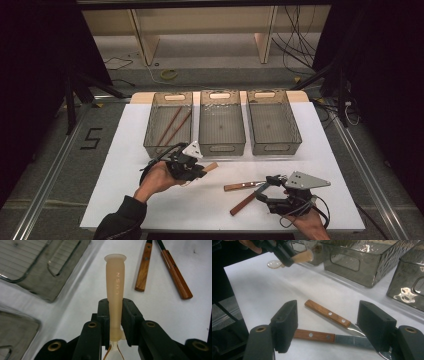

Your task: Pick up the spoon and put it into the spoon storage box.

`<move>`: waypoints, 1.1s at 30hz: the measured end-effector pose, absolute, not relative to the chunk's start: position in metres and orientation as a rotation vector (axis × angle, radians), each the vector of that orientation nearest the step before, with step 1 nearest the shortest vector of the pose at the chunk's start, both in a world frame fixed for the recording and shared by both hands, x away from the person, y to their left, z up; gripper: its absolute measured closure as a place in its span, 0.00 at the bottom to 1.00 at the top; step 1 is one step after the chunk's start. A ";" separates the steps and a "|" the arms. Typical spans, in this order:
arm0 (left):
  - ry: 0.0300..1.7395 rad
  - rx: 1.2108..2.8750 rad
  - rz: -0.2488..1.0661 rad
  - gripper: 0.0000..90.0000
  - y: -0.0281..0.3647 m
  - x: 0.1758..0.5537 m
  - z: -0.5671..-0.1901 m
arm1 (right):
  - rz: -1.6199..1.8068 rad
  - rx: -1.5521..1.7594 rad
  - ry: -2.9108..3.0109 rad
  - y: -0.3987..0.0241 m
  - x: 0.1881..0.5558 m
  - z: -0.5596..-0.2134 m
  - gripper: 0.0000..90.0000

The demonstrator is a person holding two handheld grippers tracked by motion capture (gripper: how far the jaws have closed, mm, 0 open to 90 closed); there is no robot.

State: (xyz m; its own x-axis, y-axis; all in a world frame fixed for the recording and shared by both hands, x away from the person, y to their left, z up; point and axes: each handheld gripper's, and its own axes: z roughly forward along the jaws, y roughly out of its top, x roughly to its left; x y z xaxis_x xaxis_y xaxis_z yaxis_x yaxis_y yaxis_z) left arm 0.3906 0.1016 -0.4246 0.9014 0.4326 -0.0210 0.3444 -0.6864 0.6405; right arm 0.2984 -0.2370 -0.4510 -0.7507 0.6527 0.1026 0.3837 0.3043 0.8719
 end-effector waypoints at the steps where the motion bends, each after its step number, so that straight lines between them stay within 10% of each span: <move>1: 0.562 2.382 0.174 0.86 0.103 0.391 -0.423 | 1.424 0.942 2.304 -0.237 0.298 -0.451 0.38; 33: 0.753 2.145 0.226 0.85 0.108 0.439 -0.389 | 1.432 0.953 2.305 -0.236 0.300 -0.451 0.37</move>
